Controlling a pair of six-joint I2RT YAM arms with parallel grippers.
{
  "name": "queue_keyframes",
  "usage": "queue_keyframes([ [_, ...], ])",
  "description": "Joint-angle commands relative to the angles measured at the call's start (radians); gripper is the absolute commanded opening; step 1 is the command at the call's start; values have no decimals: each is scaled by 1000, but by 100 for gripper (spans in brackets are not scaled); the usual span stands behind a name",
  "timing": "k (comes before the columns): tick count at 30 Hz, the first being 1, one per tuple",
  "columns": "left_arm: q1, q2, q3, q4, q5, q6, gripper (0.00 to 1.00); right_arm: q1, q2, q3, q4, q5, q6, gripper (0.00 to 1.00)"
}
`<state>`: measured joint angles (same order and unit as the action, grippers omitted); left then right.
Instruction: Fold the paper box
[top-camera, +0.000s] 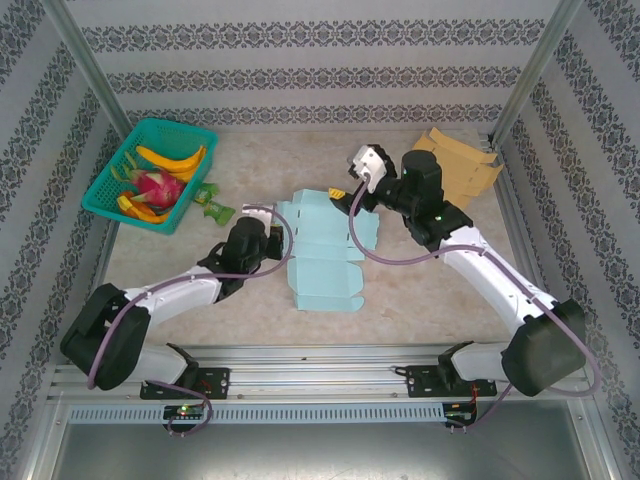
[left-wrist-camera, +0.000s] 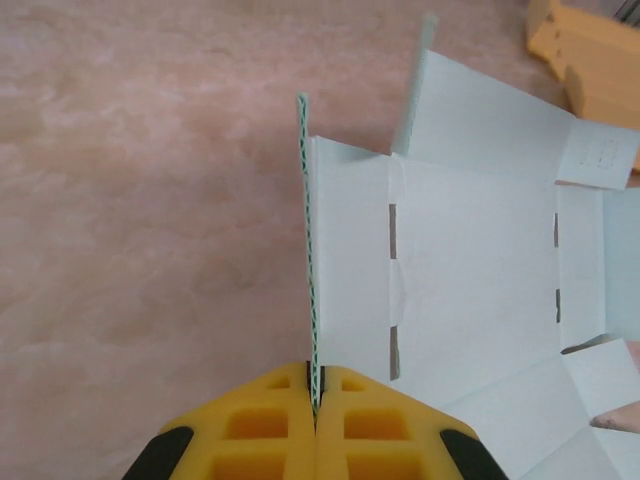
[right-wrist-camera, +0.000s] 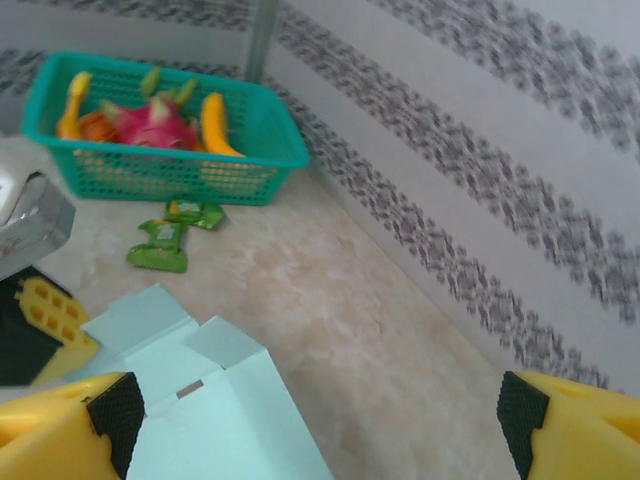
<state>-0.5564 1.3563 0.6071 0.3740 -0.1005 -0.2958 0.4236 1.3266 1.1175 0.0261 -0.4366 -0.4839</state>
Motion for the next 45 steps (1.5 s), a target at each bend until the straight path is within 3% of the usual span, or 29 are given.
queue_keyframes([
  [1, -6, -50, -64, 258, 31, 73, 0, 6, 55, 45, -183, -173, -327, 87],
  [5, -14, -65, -146, 411, 70, 120, 0, -3, 147, 198, -420, -169, -478, 81],
  [10, -25, -78, -215, 537, 52, 174, 0, -1, 273, 404, -724, -61, -595, 71],
  [17, -40, -90, -247, 582, 86, 233, 0, -9, 394, 560, -944, 77, -671, 61],
  [22, -53, -94, -274, 622, 91, 257, 0, -20, 454, 621, -1011, 112, -682, 58],
  [30, -59, -91, -273, 615, 74, 273, 0, -28, 569, 773, -1192, 114, -699, 45],
  [42, -66, -91, -293, 644, 65, 267, 0, -57, 551, 737, -1182, 66, -706, 36],
  [45, -67, -94, -294, 651, 71, 259, 0, -58, 551, 724, -1171, 54, -708, 28],
])
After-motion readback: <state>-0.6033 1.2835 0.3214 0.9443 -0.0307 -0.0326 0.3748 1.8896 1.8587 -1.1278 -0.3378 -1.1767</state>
